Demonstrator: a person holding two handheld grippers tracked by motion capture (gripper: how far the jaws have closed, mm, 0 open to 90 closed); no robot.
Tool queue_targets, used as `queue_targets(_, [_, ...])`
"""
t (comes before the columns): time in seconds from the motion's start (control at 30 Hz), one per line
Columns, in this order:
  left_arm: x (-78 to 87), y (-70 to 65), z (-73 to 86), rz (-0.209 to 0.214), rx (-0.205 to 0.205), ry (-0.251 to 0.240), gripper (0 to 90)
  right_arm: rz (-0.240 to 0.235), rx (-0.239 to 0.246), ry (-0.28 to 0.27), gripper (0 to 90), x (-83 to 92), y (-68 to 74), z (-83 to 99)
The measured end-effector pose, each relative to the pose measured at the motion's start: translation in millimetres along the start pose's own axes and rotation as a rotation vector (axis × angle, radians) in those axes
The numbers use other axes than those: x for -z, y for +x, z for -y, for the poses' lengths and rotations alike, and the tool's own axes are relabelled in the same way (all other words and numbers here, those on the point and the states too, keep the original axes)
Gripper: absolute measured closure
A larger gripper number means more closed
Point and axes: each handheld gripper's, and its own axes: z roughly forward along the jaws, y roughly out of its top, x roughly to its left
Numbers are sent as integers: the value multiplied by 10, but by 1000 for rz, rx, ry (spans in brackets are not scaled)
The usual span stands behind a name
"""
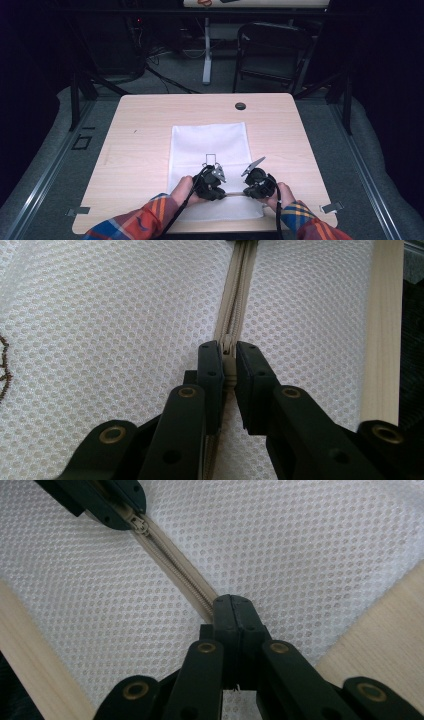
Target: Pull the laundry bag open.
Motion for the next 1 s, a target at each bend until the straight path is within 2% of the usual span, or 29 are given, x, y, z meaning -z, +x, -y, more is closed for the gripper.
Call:
queue_targets(0.07, [1,6,-2,2,-1,3,814,8,3,-4,900,-3,1,-2])
queue_targets(0.17, [3,11,-7,4,-3,7,815,-5,3,5,900,-7,-3,-1])
queue_targets(0.27, [9,4,-17,-3,-2,18,815,17,18,18,900,-7,16,-11])
queue_targets(0.33, [12,6,-15,-4,-4,15,816,25,9,26,900,-7,22,-15])
queue_targets(0.43, [19,10,-11,0,4,15,818,9,-7,29,900,-12,5,2])
queue_targets(0.5, [25,2,-8,0,9,12,818,18,1,33,900,-6,8,1])
queue_targets(0.67, [39,-1,-11,2,-3,12,818,3,-13,19,900,-13,5,11])
queue_targets(0.8, [45,-2,-11,9,-10,10,818,18,2,35,900,-8,19,2])
queue_targets(0.9, [47,2,-11,17,-14,10,818,7,-6,32,900,-8,20,4])
queue_targets(1.0, [57,4,-4,15,-24,19,818,16,1,42,900,-2,12,5])
